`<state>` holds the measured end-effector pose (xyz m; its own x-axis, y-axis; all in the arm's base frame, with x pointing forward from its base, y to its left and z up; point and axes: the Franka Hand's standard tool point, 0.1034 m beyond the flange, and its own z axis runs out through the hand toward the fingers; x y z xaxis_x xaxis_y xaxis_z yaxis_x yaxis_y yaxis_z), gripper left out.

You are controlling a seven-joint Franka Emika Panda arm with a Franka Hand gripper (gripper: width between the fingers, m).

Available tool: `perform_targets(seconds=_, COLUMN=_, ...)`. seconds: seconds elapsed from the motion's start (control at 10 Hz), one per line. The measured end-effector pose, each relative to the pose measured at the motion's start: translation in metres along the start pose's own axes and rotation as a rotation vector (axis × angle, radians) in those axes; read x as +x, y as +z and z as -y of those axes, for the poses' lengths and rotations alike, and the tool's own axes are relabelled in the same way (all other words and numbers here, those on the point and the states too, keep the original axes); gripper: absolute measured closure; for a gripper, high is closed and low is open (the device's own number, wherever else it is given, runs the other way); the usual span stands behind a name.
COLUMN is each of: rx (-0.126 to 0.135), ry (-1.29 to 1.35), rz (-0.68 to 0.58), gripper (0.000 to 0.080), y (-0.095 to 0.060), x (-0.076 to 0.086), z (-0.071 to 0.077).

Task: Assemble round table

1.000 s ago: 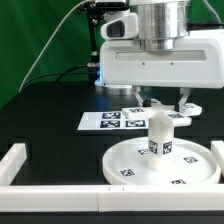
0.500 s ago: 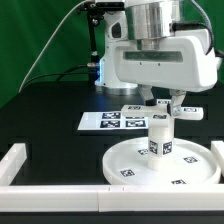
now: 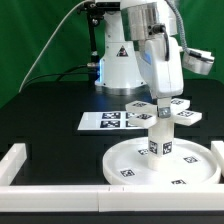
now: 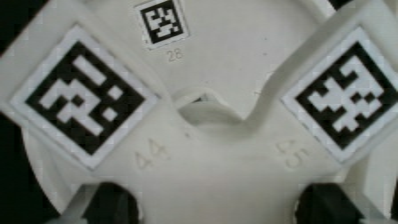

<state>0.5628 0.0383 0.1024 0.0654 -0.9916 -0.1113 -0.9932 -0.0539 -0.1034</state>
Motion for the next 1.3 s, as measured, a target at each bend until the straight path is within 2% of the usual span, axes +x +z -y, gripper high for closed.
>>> perform_targets(seconds=0.1, rx=-0.001, ry=-0.007, rz=0.001, gripper=0.0361, y=0.0, x=-0.001, z=0.0)
perform_targets(seconds=0.2, rx=-0.006, ry=-0.025, rz=0.003, gripper=0.0201, y=0.0, x=-0.001, z=-0.001)
perform_targets(seconds=0.3, rx=-0.014, ry=-0.069, rz=0.009, gripper=0.0165, y=-0.003, x=-0.003, z=0.001)
perform_targets(seconds=0.6, rx=0.022, ry=-0.229, rz=0.02, gripper=0.0151, y=-0.025, x=-0.004, z=0.012)
perform_targets(seconds=0.7, rx=0.029, ry=-0.437, rz=0.017, gripper=0.0151, y=-0.027, x=-0.001, z=0.014)
perform_targets(seconds=0.8, rx=0.023, ry=-0.588, rz=0.02, gripper=0.0151, y=-0.025, x=0.002, z=0.015)
perform_targets(seconds=0.9, rx=-0.021, ry=-0.73, rz=0.041, gripper=0.0151, y=-0.023, x=-0.003, z=0.013)
perform_targets(seconds=1.0, rx=-0.024, ry=-0.85, rz=0.026, gripper=0.0151, y=-0.023, x=-0.008, z=0.015)
perform_targets(seconds=1.1, rx=-0.007, ry=-0.87, rz=0.009, gripper=0.0151, y=-0.022, x=-0.008, z=0.012)
perform_targets(seconds=1.3, rx=-0.011, ry=-1.034, rz=0.012, gripper=0.0151, y=-0.021, x=-0.006, z=0.011)
